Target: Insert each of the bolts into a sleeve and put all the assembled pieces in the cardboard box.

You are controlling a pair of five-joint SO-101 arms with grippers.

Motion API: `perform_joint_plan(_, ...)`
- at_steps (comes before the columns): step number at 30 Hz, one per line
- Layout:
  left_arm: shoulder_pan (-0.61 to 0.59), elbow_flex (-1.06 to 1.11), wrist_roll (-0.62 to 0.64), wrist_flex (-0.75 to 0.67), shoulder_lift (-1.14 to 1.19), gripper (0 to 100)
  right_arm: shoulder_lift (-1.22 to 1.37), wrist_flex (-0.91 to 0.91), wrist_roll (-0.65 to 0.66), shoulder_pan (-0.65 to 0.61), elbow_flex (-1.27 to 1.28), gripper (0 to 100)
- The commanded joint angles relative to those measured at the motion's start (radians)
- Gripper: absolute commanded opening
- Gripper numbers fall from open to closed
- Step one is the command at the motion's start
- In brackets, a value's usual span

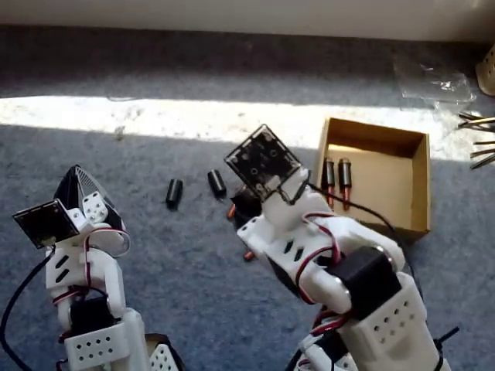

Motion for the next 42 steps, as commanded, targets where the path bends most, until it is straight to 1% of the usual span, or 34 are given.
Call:
perform_joint_plan(1, 0.021, -0.027, -0.002, -0.015, -0.012, 3, -0.099, -0.021, 0.009, 0.102, 0.05, 0.5)
perform_joint_plan(4, 0.022, -0.027, -0.002, -0.015, -0.012, 3, -0.171, -0.077, 0.009, 0.171, 0.151, 0.5)
perform_joint_plan(6, 0.042, -0.027, -0.002, -0.014, -0.012, 3, -0.216, -0.122, 0.009, 0.186, 0.234, 0.5)
perform_joint_plan(11, 0.085, -0.025, -0.002, -0.012, -0.012, 3, -0.321, -0.274, 0.005, 0.188, 0.446, 0.5)
perform_joint_plan(15, 0.133, -0.036, -0.003, 0.034, -0.012, 3, -0.406, -0.39, 0.003, 0.189, 0.604, 0.5)
perform_joint_plan(18, 0.168, -0.035, -0.003, 0.043, -0.012, 3, -0.473, -0.449, 0.003, 0.189, 0.696, 0.5)
perform_joint_plan(19, 0.174, -0.035, -0.006, 0.043, -0.012, 3, -0.496, -0.46, 0.003, 0.189, 0.72, 0.5)
perform_joint_plan(21, 0.194, -0.035, -0.064, 0.044, -0.012, 3, -0.547, -0.466, 0.003, 0.189, 0.762, 0.5)
perform_joint_plan(23, 0.24, -0.035, -0.114, 0.051, -0.012, 3, -0.596, -0.466, 0.003, 0.189, 0.796, 0.5)
perform_joint_plan(27, 0.351, -0.108, -0.153, 0.175, -0.008, 3, -0.711, -0.466, 0.002, 0.191, 0.868, 0.5)
perform_joint_plan(29, 0.386, -0.159, -0.181, 0.233, -0.004, 3, -0.773, -0.463, 0.002, 0.191, 0.911, 0.5)
perform_joint_plan(32, 0.407, -0.222, -0.222, 0.299, -0.002, 3, -0.868, -0.461, 0.002, 0.197, 0.972, 0.5)
perform_joint_plan(35, 0.412, -0.272, -0.27, 0.354, -0.001, 3, -0.92, -0.463, 0.0, 0.246, 1.012, 0.5)
perform_joint_plan(38, 0.426, -0.325, -0.311, 0.407, 0.001, 3, -0.903, -0.467, -0.084, 0.274, 1.027, 0.5)
perform_joint_plan(40, 0.461, -0.358, -0.336, 0.431, 0.002, 3, -0.911, -0.467, -0.143, 0.272, 1.04, 0.5)
perform_joint_plan(42, 0.496, -0.392, -0.354, 0.446, 0.024, 3, -0.911, -0.475, -0.166, 0.272, 1.055, 0.5)
